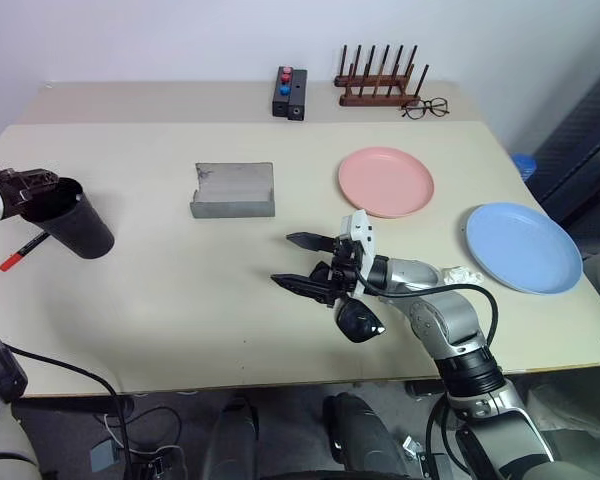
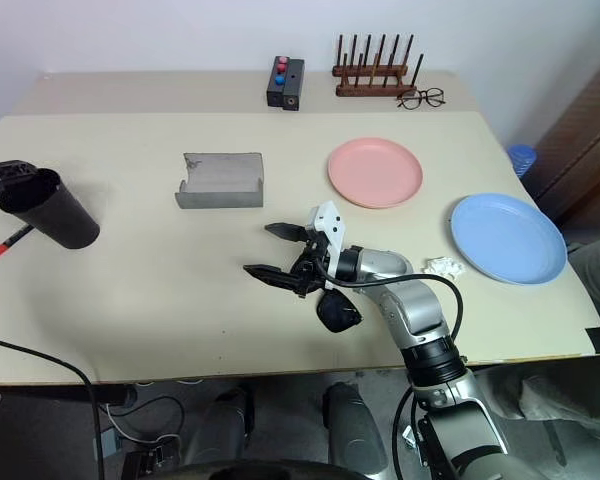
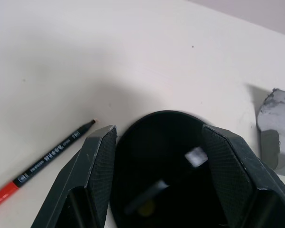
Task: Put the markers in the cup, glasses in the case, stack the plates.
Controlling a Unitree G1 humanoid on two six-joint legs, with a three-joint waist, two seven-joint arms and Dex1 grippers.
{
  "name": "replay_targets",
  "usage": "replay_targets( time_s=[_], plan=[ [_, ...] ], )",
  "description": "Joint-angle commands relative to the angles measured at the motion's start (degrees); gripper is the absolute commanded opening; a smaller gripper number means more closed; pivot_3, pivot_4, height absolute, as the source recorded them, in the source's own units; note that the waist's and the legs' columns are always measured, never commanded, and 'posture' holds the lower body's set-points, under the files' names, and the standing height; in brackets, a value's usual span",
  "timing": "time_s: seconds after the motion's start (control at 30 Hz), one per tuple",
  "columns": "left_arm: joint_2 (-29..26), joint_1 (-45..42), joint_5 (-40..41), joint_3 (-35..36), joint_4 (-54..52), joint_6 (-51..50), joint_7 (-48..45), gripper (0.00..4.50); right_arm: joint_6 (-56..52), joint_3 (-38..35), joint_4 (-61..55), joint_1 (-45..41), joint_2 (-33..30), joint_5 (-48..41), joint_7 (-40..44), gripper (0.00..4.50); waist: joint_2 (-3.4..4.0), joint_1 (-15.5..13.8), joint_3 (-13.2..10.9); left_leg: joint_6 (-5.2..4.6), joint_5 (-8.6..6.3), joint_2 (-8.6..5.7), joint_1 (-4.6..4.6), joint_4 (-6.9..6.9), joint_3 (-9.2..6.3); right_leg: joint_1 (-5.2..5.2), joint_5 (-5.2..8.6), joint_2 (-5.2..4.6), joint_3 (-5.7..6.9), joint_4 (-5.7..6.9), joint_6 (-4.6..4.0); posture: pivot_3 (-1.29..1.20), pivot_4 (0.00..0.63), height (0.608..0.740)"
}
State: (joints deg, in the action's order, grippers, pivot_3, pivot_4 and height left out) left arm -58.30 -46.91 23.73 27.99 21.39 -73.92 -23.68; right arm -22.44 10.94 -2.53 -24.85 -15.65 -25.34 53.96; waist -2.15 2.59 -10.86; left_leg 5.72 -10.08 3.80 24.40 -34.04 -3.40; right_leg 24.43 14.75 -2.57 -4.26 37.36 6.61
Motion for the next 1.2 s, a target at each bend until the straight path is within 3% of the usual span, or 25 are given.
replay_targets(
  time_s=[0.03, 0.2, 0.4, 0.57, 0.9, 1.2],
  plan=[
    [-4.1, 1.0, -1.2, 2.7, -0.8, 6.7, -1.0, 2.92, 0.9, -0.4, -1.7, -0.6, 0.3, -0.4, 0.2, 4.50, 0.00, 0.1, 0.0, 0.00, 0.00, 0.00, 0.00, 0.00, 0.00, 0.00, 0.00, 0.00, 0.00, 0.00, 0.00, 0.00, 0.150, 0.740],
    [-9.4, 8.3, -4.8, 7.4, 5.1, 17.3, -0.5, 4.42, 0.8, -0.4, -2.5, 0.1, 0.2, -0.4, 0.0, 4.50, 0.02, 0.8, 0.0, 0.00, 0.00, 0.01, -0.02, 0.07, 0.01, 0.03, 0.01, 0.00, 0.00, 0.00, 0.00, 0.00, 0.150, 0.740],
    [-11.8, 17.8, -8.0, 10.6, 11.7, 26.0, 0.1, 4.42, 0.6, -0.3, -2.7, 0.3, 0.2, -0.6, -0.1, 4.50, 0.00, 0.3, 0.0, 0.00, 0.00, 0.00, -0.01, 0.06, 0.02, 0.02, 0.11, -0.03, 0.01, -0.03, -0.19, 0.00, 0.150, 0.740],
    [-8.2, 24.6, -9.6, 6.5, 16.9, 33.8, -3.3, 4.42, 0.5, 0.4, -1.9, -0.3, 0.8, -0.6, 0.6, 4.50, 0.00, -0.2, 0.0, 0.01, 0.00, 0.00, -0.01, 0.04, 0.06, 0.02, 0.12, -0.06, 0.01, -0.04, -0.22, 0.00, 0.150, 0.740],
    [-3.9, 14.1, -13.0, -4.9, 30.8, 44.5, -7.9, 4.42, 0.4, 0.2, -1.8, -0.9, 0.6, -0.5, 0.9, 4.50, -0.18, -0.4, 0.1, 0.05, 0.02, 0.00, 0.01, 0.01, 0.05, -0.01, 0.09, -0.04, 0.03, -0.04, -0.21, 0.00, 0.150, 0.740],
    [-1.9, 8.0, -16.4, -11.6, 40.0, 47.3, -9.7, 4.42, -0.4, -0.2, -4.5, 1.1, -0.1, -0.8, -0.6, 4.50, -0.18, -0.1, 0.1, 0.04, 0.02, 0.01, 0.00, 0.05, 0.05, 0.01, 0.01, -0.02, 0.04, -0.02, -0.03, 0.00, 0.150, 0.740]
  ],
)
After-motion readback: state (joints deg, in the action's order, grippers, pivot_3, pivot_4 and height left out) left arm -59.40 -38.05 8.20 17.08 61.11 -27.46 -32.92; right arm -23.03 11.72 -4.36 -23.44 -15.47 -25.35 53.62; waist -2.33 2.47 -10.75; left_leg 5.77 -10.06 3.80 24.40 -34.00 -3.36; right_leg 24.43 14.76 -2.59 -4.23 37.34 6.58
